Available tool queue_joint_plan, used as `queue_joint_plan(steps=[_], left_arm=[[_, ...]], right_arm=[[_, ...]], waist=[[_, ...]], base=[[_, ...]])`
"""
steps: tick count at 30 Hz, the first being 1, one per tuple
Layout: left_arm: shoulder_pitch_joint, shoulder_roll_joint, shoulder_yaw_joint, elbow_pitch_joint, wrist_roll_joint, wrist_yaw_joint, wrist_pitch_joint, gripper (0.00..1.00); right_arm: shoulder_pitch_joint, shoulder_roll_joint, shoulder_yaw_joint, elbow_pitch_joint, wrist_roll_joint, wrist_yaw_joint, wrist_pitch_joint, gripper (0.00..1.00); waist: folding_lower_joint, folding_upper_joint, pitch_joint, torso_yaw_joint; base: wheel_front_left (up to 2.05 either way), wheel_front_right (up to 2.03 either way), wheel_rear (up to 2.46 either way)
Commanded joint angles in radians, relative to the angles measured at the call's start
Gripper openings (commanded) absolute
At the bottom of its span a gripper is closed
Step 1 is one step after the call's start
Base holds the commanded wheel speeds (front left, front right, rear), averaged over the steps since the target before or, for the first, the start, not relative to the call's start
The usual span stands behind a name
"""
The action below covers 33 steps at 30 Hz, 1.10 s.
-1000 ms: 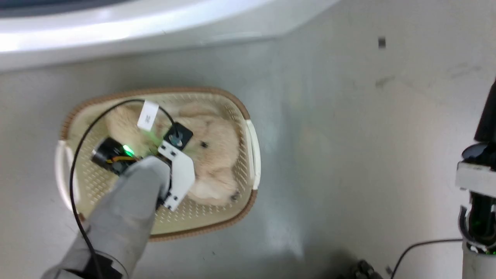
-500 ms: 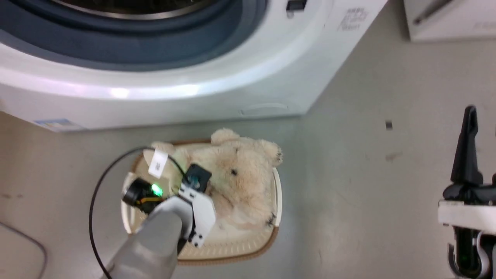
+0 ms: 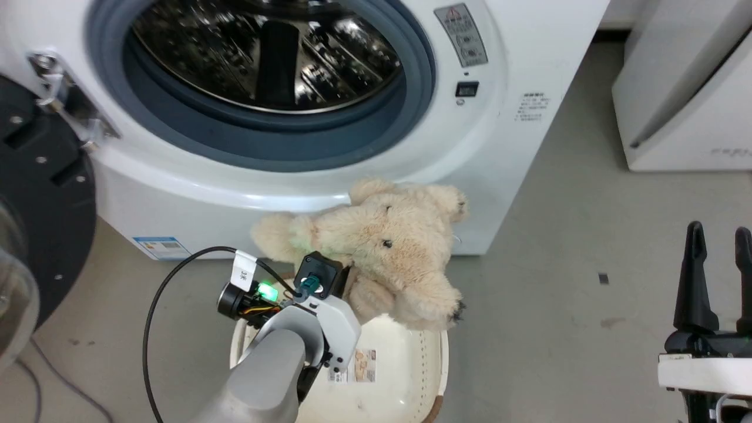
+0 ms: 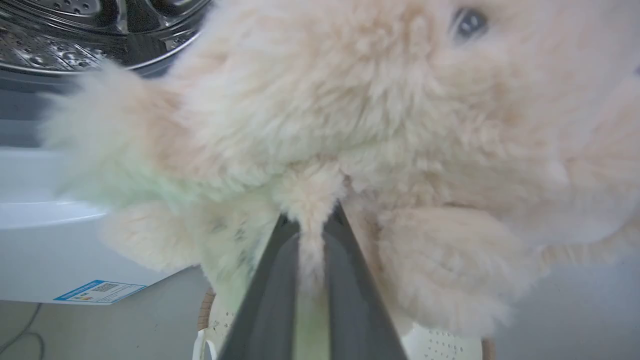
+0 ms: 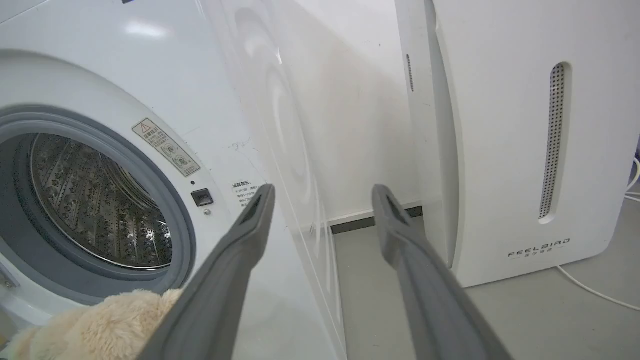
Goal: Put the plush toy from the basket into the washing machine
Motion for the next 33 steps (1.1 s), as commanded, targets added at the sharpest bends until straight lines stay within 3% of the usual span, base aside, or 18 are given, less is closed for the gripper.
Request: queue_joint_plan(steps=[1,15,23,33], left_arm=[[0.024,0.005,0.011,-0.049,-0.001,0.013,-0.009,0.0],[0.023,0.067,0.166,-0.267,-0.029,0.084,-0.009,0.0],[-0.08,0.11,0.283,-0.323,-0.03,0.113,-0.009,0.0],[-0.343,0.208,0.364,-0.28,0.009,0.097,-0.009,0.0]], right_arm=[[0.02,-0.001,-0.004,0.003,-0.005,0.001,-0.004,1.0],[0.012,-0.001,0.017,-0.011,0.0,0.001,-0.004,1.0],[-0.052,-0.001,0.019,-0.028,0.008,0.001,-0.004,1.0],[-0.142,-0.001,0.048,-0.037,0.055,0.001,-0.004,1.0]], waist=[[0.0001,0.0,-0.037,0.023],[0.0001,0.0,-0.008,0.006],[0.0001,0.0,0.113,-0.057],[0.0001,0.0,0.299,-0.169]], base=[[0.0,0.0,0.0],[0.0,0.0,0.0],[0.0,0.0,0.0],[0.0,0.0,0.0]])
